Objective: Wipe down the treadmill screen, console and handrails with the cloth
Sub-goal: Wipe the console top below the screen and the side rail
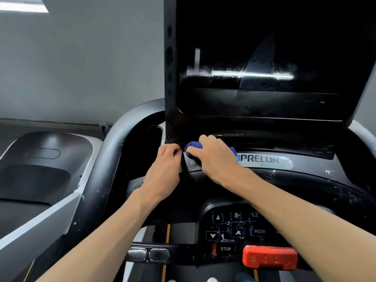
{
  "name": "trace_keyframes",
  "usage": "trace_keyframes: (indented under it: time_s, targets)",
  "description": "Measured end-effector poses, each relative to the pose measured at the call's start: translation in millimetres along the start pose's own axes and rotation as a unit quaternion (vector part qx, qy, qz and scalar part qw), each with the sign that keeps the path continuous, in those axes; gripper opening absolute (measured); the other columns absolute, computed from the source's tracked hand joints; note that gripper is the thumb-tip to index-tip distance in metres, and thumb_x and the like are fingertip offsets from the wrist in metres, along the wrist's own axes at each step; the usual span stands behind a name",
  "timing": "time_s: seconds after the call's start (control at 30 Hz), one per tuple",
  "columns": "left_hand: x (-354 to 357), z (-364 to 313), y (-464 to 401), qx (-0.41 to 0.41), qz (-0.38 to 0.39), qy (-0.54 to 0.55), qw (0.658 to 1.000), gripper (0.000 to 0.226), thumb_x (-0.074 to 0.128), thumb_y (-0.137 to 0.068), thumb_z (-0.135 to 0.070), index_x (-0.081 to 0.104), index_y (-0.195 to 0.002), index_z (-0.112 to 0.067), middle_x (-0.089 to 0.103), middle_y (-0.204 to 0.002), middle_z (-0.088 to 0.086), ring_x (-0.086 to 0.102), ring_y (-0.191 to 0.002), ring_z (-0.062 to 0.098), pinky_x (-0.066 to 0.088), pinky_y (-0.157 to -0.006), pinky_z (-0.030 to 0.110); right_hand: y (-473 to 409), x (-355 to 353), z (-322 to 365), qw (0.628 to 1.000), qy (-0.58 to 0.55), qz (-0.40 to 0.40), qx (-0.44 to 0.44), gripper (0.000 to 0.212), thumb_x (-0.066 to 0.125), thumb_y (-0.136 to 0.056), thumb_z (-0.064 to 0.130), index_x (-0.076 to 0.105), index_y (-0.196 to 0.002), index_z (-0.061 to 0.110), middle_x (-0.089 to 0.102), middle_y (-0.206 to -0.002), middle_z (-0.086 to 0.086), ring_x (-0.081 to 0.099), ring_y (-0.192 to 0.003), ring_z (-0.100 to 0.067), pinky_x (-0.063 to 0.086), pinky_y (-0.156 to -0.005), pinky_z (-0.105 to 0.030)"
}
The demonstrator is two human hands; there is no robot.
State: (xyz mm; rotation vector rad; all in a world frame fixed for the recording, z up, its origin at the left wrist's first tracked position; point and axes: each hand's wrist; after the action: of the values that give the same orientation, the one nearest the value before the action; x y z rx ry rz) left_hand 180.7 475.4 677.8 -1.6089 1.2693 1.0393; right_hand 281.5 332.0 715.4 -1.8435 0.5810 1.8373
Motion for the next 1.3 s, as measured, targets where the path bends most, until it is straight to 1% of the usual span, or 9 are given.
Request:
trace_keyframes:
  time_s: [0.17, 0.33, 0.53, 0.63, 0.73, 0.87, 1.0, 1.23, 1.3]
  targets:
    - [5, 1, -3, -0.007, -0.001, 0.020, 1.000, 0.043, 0.050, -0.085, 0.006, 0.060, -0.127, 0.000, 0.047, -0.138, 0.005, 0.032, -0.129, 0.020, 0.045, -0.093, 0.019, 33, -3, -64, 0.996, 0.030, -0.027, 0.080, 0.039, 0.085, -0.061, 0.018, 0.067, -0.095, 0.025, 0.030, -0.077, 0.000, 0.032, -0.065, -0.022, 0.032, -0.057, -0.033]
    - [6, -17, -8, 0.018, -0.023, -0.037, 0.999, 0.039, 0.064, -0.074, 0.006, 0.068, -0.112, -0.001, 0.060, -0.119, 0.013, 0.054, -0.113, 0.036, 0.059, -0.077, 0.043, 16, 2, -34, 0.998, 0.003, -0.031, 0.049, 0.035, 0.067, -0.076, 0.010, 0.066, -0.108, 0.025, 0.033, -0.086, -0.001, 0.029, -0.076, -0.020, 0.027, -0.067, -0.034]
    - [9, -55, -29, 0.037, -0.017, -0.079, 0.996, 0.046, 0.043, -0.097, -0.030, 0.054, -0.141, -0.025, 0.044, -0.149, 0.006, 0.034, -0.140, 0.040, 0.034, -0.111, 0.065, 59, 6, -99, 0.989, -0.060, -0.069, 0.114, 0.038, 0.067, -0.087, 0.010, 0.067, -0.117, 0.034, 0.048, -0.099, -0.004, 0.042, -0.087, -0.025, 0.049, -0.068, -0.038]
    - [19, -68, -32, 0.023, 0.022, -0.077, 0.997, 0.052, 0.027, -0.103, -0.048, 0.041, -0.149, -0.030, 0.026, -0.162, 0.003, 0.013, -0.152, 0.038, 0.026, -0.116, 0.065, 71, 4, -108, 0.982, -0.059, -0.092, 0.155, 0.039, 0.067, -0.083, 0.007, 0.067, -0.112, 0.034, 0.051, -0.107, -0.003, 0.044, -0.095, -0.029, 0.049, -0.069, -0.038]
    - [25, -71, -29, 0.016, 0.034, -0.087, 0.996, 0.057, 0.021, -0.102, -0.048, 0.032, -0.154, -0.029, 0.017, -0.166, 0.005, 0.003, -0.154, 0.038, 0.023, -0.117, 0.066, 58, 8, -92, 0.987, -0.066, -0.113, 0.095, 0.039, 0.073, -0.079, 0.004, 0.073, -0.110, 0.027, 0.056, -0.111, -0.003, 0.046, -0.096, -0.028, 0.048, -0.074, -0.039]
    - [20, -76, -30, 0.009, 0.039, -0.093, 0.995, 0.057, 0.021, -0.101, -0.045, 0.036, -0.152, -0.027, 0.022, -0.165, 0.007, 0.008, -0.154, 0.039, 0.027, -0.116, 0.064, 60, 10, -106, 0.990, -0.076, -0.111, 0.045, 0.044, 0.072, -0.079, 0.002, 0.073, -0.115, 0.028, 0.056, -0.122, -0.003, 0.045, -0.102, -0.028, 0.051, -0.075, -0.044]
    - [15, -90, -36, 0.021, 0.010, -0.115, 0.993, 0.053, 0.030, -0.099, -0.039, 0.051, -0.143, -0.019, 0.038, -0.156, 0.005, 0.023, -0.149, 0.038, 0.027, -0.115, 0.062, 94, 6, -134, 0.982, -0.063, -0.119, 0.133, 0.045, 0.072, -0.078, -0.003, 0.070, -0.116, 0.021, 0.052, -0.128, -0.003, 0.041, -0.114, -0.028, 0.054, -0.063, -0.038]
    - [28, -104, -41, 0.033, 0.031, -0.114, 0.992, 0.057, 0.025, -0.100, -0.037, 0.037, -0.153, -0.020, 0.026, -0.164, 0.003, 0.011, -0.154, 0.033, 0.027, -0.115, 0.062, 66, 13, -121, 0.985, -0.123, -0.123, -0.013, 0.036, 0.074, -0.084, 0.002, 0.071, -0.117, 0.016, 0.064, -0.117, -0.004, 0.058, -0.097, -0.026, 0.056, -0.070, -0.036]
    - [30, -101, -42, 0.035, 0.038, -0.108, 0.993, 0.059, 0.023, -0.099, -0.036, 0.033, -0.156, -0.021, 0.023, -0.166, 0.001, 0.010, -0.155, 0.031, 0.025, -0.117, 0.060, 65, 15, -133, 0.985, -0.127, -0.108, 0.037, 0.026, 0.074, -0.086, 0.009, 0.072, -0.111, 0.018, 0.061, -0.111, -0.004, 0.057, -0.097, -0.025, 0.055, -0.067, -0.035]
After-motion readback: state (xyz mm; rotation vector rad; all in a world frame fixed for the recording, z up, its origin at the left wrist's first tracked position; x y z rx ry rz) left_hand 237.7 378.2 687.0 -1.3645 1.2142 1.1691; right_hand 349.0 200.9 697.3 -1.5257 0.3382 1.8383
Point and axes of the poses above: each hand's wrist, its own y-axis away from the middle knuckle, its own x-axis out of the palm, z = x × y
